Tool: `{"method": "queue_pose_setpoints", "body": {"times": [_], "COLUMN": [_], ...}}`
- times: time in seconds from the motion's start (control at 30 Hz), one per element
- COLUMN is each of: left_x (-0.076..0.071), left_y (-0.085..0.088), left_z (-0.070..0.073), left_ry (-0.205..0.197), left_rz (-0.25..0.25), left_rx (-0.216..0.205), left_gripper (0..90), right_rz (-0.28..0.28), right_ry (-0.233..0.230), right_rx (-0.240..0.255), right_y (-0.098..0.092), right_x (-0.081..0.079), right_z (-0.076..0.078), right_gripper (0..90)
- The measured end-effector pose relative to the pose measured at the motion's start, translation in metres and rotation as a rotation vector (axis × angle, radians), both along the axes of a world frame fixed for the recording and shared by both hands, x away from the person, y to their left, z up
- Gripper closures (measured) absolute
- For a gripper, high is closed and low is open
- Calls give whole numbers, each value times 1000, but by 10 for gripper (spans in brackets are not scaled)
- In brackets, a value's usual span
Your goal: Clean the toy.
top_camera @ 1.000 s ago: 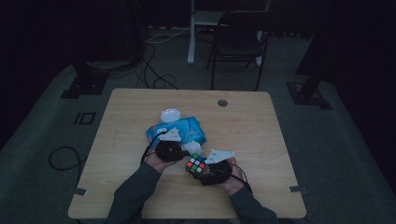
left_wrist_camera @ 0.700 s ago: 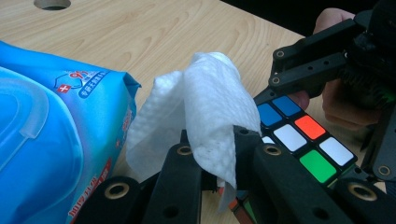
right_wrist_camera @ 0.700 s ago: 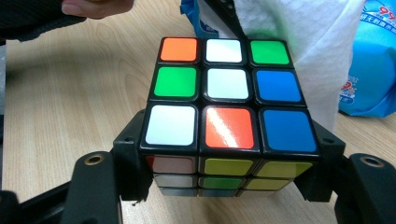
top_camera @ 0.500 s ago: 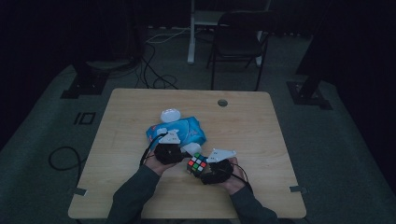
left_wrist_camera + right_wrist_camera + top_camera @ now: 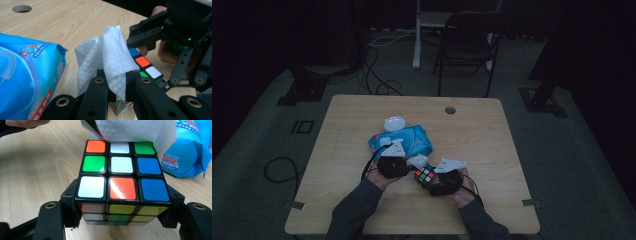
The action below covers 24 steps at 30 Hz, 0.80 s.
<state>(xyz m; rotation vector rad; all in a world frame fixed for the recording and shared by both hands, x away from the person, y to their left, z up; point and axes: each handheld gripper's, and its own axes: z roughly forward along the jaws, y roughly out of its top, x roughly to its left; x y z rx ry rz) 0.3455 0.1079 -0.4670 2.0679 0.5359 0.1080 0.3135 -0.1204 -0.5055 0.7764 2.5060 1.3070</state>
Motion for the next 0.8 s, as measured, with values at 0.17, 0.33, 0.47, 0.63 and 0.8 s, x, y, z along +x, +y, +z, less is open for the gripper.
{"method": "queue_pose_setpoints", "body": {"times": [0.17,0.33,0.47,0.63,0.8], "left_x": [3,1,-6,-11,-17], "left_y": [4,8,14,14,6], "left_z": [-10,-16,-24,-33,-40], "left_ry": [20,27,38,53,59], "left_rz": [24,35,47,54,38], "left_rx": [43,38,52,54,69], "left_gripper": [856,856,855,855,855], "right_rz": [-5,-23,-54,-86,-116], "right_ry": [-12,-23,-33,-48,-56], "right_rx": [13,22,42,64,75], "right_y": [-1,-5,-12,-17,-14], "right_x": [-1,1,4,7,13], "right_z": [3,8,13,22,27], "right_gripper": [346,346,347,346,346]}}
